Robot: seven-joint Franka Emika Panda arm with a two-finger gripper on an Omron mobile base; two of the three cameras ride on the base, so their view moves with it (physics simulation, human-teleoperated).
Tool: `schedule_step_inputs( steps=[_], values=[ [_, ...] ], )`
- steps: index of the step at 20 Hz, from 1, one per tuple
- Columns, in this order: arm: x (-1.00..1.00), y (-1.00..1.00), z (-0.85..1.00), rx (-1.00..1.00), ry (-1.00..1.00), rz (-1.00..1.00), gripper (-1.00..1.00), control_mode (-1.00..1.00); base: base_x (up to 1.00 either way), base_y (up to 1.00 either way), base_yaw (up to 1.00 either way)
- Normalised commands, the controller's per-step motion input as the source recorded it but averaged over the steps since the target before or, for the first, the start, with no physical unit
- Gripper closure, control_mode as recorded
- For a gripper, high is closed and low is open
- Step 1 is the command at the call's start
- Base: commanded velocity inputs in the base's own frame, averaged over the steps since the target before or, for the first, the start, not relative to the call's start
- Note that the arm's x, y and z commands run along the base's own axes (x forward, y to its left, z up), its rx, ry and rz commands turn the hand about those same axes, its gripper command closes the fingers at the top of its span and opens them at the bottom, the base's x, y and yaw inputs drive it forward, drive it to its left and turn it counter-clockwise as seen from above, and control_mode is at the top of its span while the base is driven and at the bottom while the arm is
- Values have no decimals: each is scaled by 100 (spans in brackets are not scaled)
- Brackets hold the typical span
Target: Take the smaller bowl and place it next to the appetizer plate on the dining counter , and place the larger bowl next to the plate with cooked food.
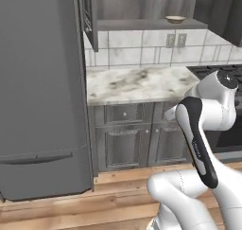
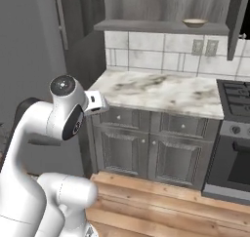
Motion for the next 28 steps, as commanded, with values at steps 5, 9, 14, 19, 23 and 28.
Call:
schedule_step_inputs(
  steps=[5,9,14,19,23,28],
  values=[
    [0,0,0,0,0,0,-100,100,52,-38,-13],
    [0,0,0,0,0,0,-100,100,52,-33,-14],
    [0,0,0,0,0,0,-100,100,44,-39,-12],
    [0,0,0,0,0,0,-100,100,42,-42,-11],
    [0,0,0,0,0,0,-100,100,49,-36,-12],
    [0,0,0,0,0,0,-100,100,70,-19,-13]
  ],
)
